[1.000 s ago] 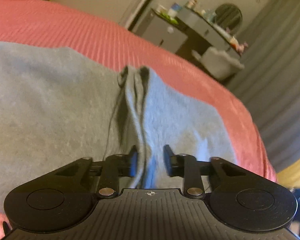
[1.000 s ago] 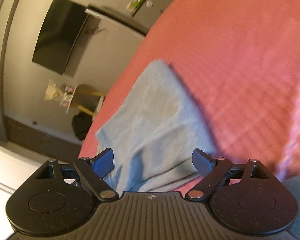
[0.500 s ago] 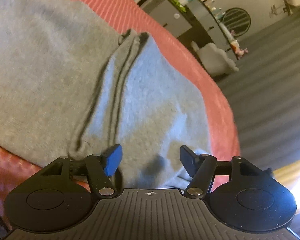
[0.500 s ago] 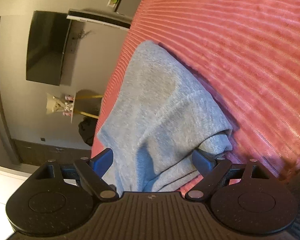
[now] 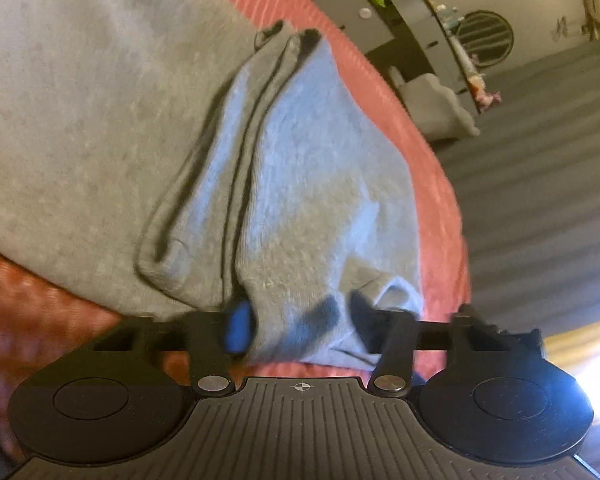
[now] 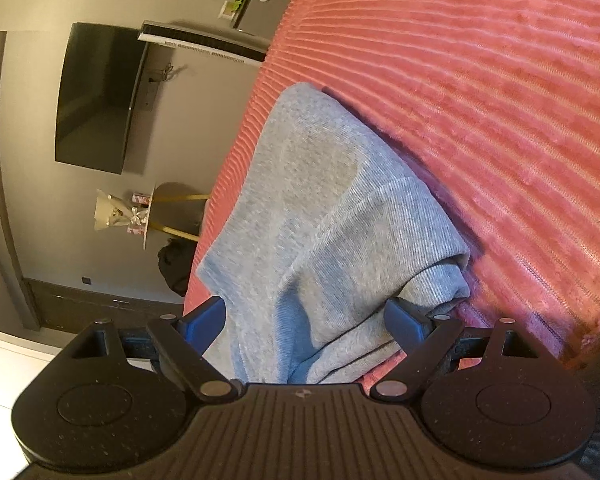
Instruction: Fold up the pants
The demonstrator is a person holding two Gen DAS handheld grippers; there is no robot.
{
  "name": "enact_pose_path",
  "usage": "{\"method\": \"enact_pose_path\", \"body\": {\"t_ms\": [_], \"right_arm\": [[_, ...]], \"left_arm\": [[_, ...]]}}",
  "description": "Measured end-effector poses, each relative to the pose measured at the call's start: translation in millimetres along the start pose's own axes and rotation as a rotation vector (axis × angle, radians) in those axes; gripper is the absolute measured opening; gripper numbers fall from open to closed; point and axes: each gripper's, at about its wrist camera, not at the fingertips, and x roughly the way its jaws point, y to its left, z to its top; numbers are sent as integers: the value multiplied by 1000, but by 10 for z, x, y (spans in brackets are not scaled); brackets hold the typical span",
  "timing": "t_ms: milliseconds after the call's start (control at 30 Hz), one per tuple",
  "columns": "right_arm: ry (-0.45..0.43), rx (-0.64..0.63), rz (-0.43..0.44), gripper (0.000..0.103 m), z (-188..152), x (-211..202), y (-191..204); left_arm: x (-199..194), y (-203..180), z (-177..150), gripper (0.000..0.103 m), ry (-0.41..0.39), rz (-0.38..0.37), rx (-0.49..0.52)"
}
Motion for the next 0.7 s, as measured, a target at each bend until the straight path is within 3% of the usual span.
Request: {"method": "enact_pose_path", "body": {"t_ms": [33,67,133,200,233,267,467,567,600,633,667,700], "right_arm": [[-1,-4,-4,87,-3,16,9],[-1,-10,-9,87,-5,30,24],[-3,-24,-13,87,-18,65,63],[-11,-33,-15,78,-41,90,92],[-3,-36,-18,66,-49,121,102],[7,-32,-25,66,-56,153,103],[-37,10,-67,65,-39,271,56],[-121,91,-70,63,28,137,-56],[-142,116,-96,55,45,98,-83],[-153,122,-168,24,52,78,-75],[-165,102,-233,5,41,71,-42],[-168,61,-281,5,31,72,14]], "left_arm": [[16,-8,5,14,-3,9,8],[-2,-40,5,8,-24,14,34],[-172,-118,-9,5,-112,-8,89],[-367,-179,-2,5,-212,-53,115],[-460,-198,16,5,-244,-65,118],[-523,-201,31,5,-260,-76,118],[-566,-83,25,5,-223,-37,73],[-531,-70,49,5,-201,-9,74],[-511,-74,53,5,-194,6,78],[-480,-63,49,5,-178,26,86],[-445,-59,46,5,-159,47,89],[-422,-49,36,5,-144,71,97]]}}
